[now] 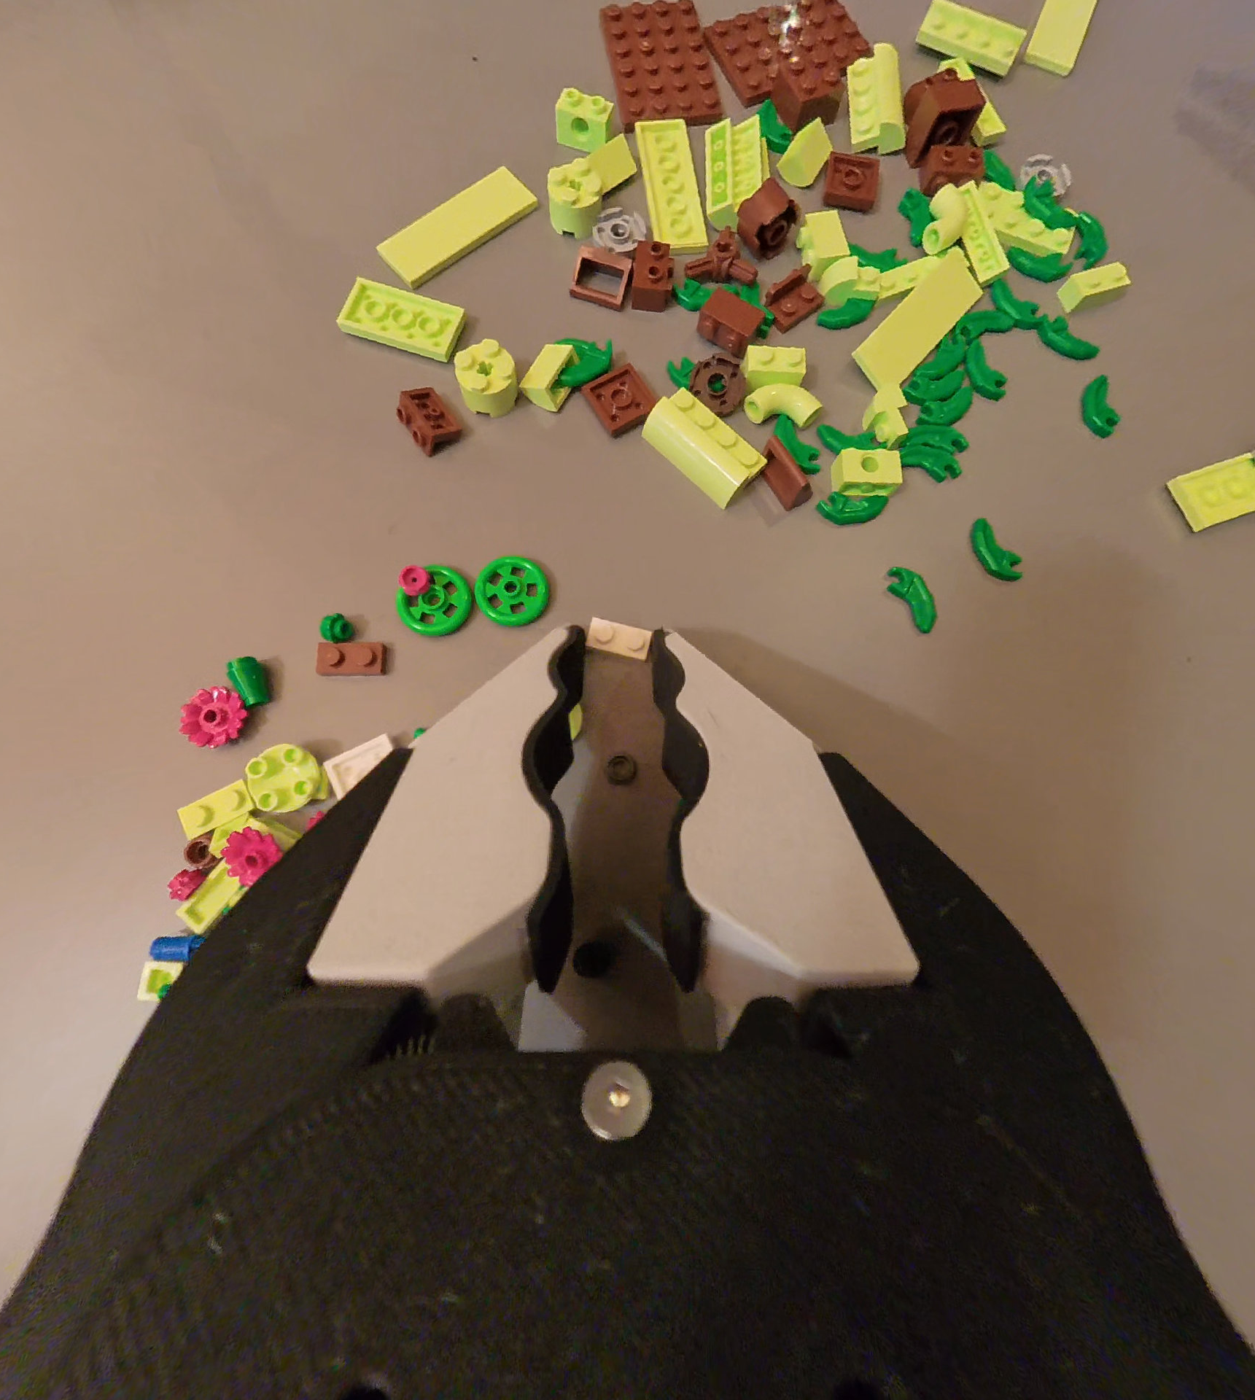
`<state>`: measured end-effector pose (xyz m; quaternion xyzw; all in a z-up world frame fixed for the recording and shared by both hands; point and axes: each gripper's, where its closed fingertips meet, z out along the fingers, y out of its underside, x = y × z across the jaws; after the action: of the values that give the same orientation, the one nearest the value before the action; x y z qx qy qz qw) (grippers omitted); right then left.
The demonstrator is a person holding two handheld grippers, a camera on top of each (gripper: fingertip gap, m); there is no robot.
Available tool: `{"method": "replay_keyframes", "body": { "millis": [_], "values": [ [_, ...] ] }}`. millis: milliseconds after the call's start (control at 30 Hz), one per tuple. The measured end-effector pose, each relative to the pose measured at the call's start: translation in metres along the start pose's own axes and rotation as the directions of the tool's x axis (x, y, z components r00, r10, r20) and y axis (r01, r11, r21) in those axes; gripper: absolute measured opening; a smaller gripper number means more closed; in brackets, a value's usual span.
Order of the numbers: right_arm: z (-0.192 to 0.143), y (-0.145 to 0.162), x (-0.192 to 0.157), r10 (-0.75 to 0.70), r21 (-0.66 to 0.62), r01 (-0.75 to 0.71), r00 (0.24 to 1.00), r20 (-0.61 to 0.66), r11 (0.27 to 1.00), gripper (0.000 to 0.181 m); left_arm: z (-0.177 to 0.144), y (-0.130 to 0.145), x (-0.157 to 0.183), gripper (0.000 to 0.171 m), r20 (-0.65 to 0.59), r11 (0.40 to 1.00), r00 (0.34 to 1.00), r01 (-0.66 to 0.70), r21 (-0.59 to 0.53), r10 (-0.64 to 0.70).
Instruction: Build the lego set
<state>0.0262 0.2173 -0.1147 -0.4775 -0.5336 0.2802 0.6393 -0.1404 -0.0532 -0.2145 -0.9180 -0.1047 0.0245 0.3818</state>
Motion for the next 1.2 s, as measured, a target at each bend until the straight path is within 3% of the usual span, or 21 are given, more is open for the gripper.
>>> {"method": "replay_keyframes", "body": {
  "millis": [167, 267, 400, 533, 600, 733, 867, 1033, 1200],
  "values": [
    [-0.001, -0.001, 0.003, 0.028, 0.009, -0.028, 1.0, 0.004, 1.0, 0.024, -0.002, -0.003, 0.005, 0.015, 0.004, 1.0, 1.0, -0.029, 0.007, 0.029],
    [-0.003, -0.001, 0.005, 0.08, 0.01, -0.08, 0.996, 0.026, 0.997, 0.026, -0.01, -0.023, 0.025, 0.015, -0.036, 0.996, 0.999, -0.035, 0.078, 0.038],
    [-0.01, 0.003, 0.006, 0.174, -0.021, -0.173, 0.98, 0.1, 0.985, 0.022, -0.013, -0.073, 0.101, 0.015, -0.204, 0.977, 0.976, -0.034, 0.211, 0.078],
    [-0.018, 0.008, 0.003, 0.216, -0.065, -0.209, 0.966, 0.144, 0.976, 0.023, 0.02, -0.102, 0.201, 0.016, -0.365, 0.978, 0.92, -0.069, 0.198, 0.139],
    [-0.023, 0.008, 0.001, 0.221, -0.072, -0.212, 0.963, 0.156, 0.975, 0.024, 0.044, -0.102, 0.241, 0.016, -0.417, 0.978, 0.887, -0.145, 0.152, 0.197],
    [-0.028, 0.005, 0.001, 0.235, -0.046, -0.23, 0.956, 0.177, 0.972, 0.024, 0.083, -0.07, 0.288, 0.014, -0.504, 0.938, 0.816, -0.346, -0.032, 0.283],
    [-0.034, 0.001, 0.002, 0.244, -0.016, -0.246, 0.951, 0.19, 0.969, 0.024, 0.091, -0.077, 0.3, 0.015, -0.506, 0.921, 0.798, -0.39, -0.018, 0.328],
    [-0.041, 0.002, 0.002, 0.26, -0.024, -0.262, 0.939, 0.225, 0.965, 0.029, 0.097, -0.085, 0.281, 0.019, -0.436, 0.926, 0.837, -0.377, -0.02, 0.331],
    [-0.06, 0.018, -0.029, 0.168, -0.158, -0.105, 0.865, 0.473, 0.982, 0.039, 0.08, -0.093, 0.27, 0.02, -0.454, 0.947, 0.84, -0.318, 0.032, 0.297]
  ]
}}
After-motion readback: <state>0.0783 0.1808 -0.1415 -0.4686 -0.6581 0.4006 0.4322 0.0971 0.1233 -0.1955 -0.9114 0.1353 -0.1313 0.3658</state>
